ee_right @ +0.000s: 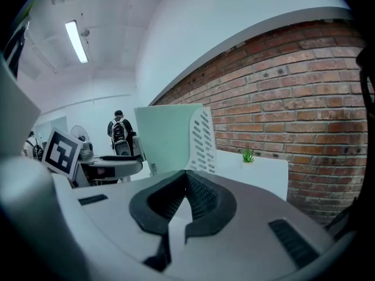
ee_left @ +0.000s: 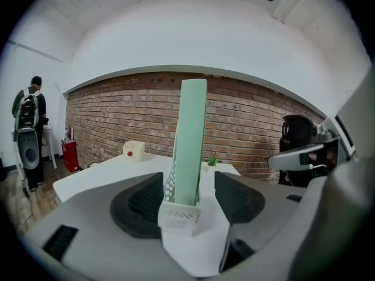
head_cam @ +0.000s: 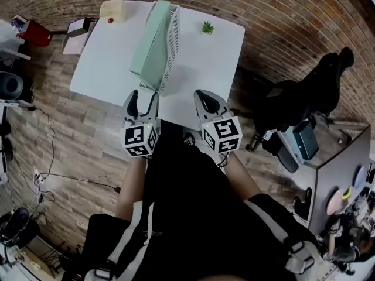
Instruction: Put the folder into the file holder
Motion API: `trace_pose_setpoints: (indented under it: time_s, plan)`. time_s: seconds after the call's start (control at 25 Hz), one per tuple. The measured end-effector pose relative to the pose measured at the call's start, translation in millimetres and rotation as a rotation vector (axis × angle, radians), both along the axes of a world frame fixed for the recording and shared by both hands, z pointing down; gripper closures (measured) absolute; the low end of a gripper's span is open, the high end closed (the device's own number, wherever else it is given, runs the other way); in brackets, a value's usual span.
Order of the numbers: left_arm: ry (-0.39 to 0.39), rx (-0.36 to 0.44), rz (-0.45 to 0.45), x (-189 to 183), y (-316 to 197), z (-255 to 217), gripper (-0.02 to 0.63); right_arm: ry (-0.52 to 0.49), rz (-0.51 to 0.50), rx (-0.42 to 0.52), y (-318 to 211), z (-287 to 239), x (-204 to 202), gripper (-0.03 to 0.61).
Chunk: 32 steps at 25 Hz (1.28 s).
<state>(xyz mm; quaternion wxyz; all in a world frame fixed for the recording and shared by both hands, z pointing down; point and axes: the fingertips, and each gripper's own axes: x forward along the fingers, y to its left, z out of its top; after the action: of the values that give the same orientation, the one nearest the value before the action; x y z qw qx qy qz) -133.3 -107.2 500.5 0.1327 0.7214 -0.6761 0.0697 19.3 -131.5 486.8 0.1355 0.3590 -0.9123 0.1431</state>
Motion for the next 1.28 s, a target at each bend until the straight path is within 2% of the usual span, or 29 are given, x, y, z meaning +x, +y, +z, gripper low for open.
trace_pose_setpoints:
  time_s: [0.28,0.32,0.4,0.52,0.68,0.88,1.04,1.28]
  plan:
    - [0.037,-0.133,-0.013,-9,37,29,0.363,0.011,-0.022,-0.072,23,29,-14,0.571]
    - [0.04,-0.162,-0.017,-10,42,34,0.403,0.013,-0.028,-0.075,26,31,-17,0.571]
    - [0.056,-0.224,-0.029,-10,53,45,0.548,0.018,-0.038,-0.085,30,35,-21,0.571]
    - [0.096,-0.284,-0.017,-9,66,55,0.578,0.024,-0.052,-0.086,38,39,-32,0.571]
    - [0.138,-0.297,0.005,-23,80,59,0.586,0.052,-0.073,-0.075,57,44,-57,0.571]
    - [0.135,-0.296,0.055,-43,88,62,0.586,0.092,-0.054,-0.088,75,51,-82,0.571]
    - [0.147,-0.289,0.128,-67,92,59,0.586,0.127,0.013,-0.079,81,45,-100,0.571]
    - [0.173,-0.278,0.282,-105,106,58,0.586,0.19,0.147,-0.087,116,49,-129,0.571]
